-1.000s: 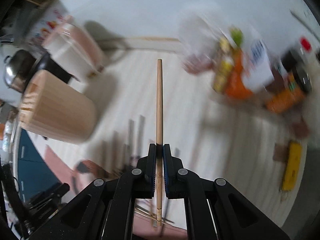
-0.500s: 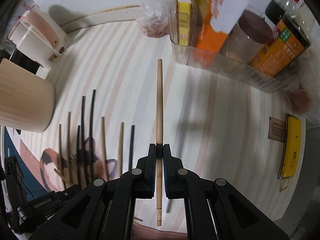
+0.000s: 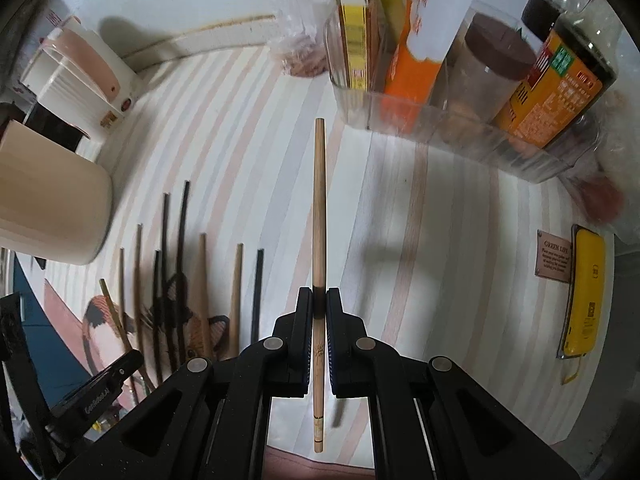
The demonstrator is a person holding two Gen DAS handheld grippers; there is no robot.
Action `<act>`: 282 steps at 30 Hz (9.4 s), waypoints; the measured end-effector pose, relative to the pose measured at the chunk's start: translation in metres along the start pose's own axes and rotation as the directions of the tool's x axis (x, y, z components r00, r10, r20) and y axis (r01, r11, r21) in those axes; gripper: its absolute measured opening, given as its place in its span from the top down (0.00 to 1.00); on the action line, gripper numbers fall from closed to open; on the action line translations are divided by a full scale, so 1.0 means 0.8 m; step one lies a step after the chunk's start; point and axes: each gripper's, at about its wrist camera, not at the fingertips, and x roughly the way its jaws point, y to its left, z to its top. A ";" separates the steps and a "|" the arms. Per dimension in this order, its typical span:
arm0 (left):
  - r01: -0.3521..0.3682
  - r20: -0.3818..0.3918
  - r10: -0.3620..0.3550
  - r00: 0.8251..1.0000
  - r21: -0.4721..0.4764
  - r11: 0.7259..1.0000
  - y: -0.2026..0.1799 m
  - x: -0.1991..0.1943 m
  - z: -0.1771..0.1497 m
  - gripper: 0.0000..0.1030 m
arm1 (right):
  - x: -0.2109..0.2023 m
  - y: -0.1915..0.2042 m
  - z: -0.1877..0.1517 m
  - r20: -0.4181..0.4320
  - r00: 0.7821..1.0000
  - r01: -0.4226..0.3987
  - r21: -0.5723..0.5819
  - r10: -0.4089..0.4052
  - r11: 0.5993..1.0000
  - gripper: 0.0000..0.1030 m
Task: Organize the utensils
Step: 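Lift both held chopsticks and carry them over the beige utensil holder, then lower both chopsticks into the beige holder and open both tools, then grasp a wooden chopstick with the left tool while the right tool grasps a black chopstick, then lift both held chopsticks and carry them above the beige utensil holder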
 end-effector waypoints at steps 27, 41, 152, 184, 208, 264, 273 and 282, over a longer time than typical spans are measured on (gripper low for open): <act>0.086 0.568 -0.133 0.813 0.108 0.990 0.039 -0.307 0.170 0.96 | -0.209 0.186 0.119 0.344 0.927 -0.125 -0.100 0.152 0.987 0.94; 0.075 0.660 -0.135 0.739 0.118 0.990 0.106 -0.350 0.286 0.96 | -0.216 0.333 0.188 0.481 0.844 -0.219 -0.094 0.236 0.971 0.94; -0.109 -0.044 0.123 0.991 0.240 0.965 0.063 0.068 0.059 0.95 | 0.101 0.047 -0.064 -0.239 0.968 0.077 0.009 -0.072 0.997 0.97; -0.091 -0.076 0.112 0.991 0.246 0.965 0.073 0.057 0.071 0.94 | 0.127 0.048 -0.024 -0.328 0.929 0.167 -0.046 -0.173 0.985 0.93; -0.019 0.225 -0.045 0.973 0.276 0.961 0.025 -0.080 0.062 0.96 | -0.024 0.065 -0.057 0.039 0.996 0.081 0.006 -0.081 0.997 0.95; 0.013 0.639 -0.106 0.762 0.149 0.989 0.108 -0.316 0.318 0.96 | -0.230 0.372 0.150 0.328 0.892 -0.233 -0.257 0.312 0.938 0.95; 0.031 0.613 -0.114 0.782 0.144 0.989 0.120 -0.280 0.333 0.96 | -0.170 0.380 0.164 0.248 0.928 -0.226 -0.218 0.277 0.949 0.95; 0.059 0.609 -0.144 0.780 0.159 0.986 0.124 -0.280 0.345 0.96 | -0.165 0.389 0.162 0.238 0.934 -0.217 -0.219 0.268 0.951 0.95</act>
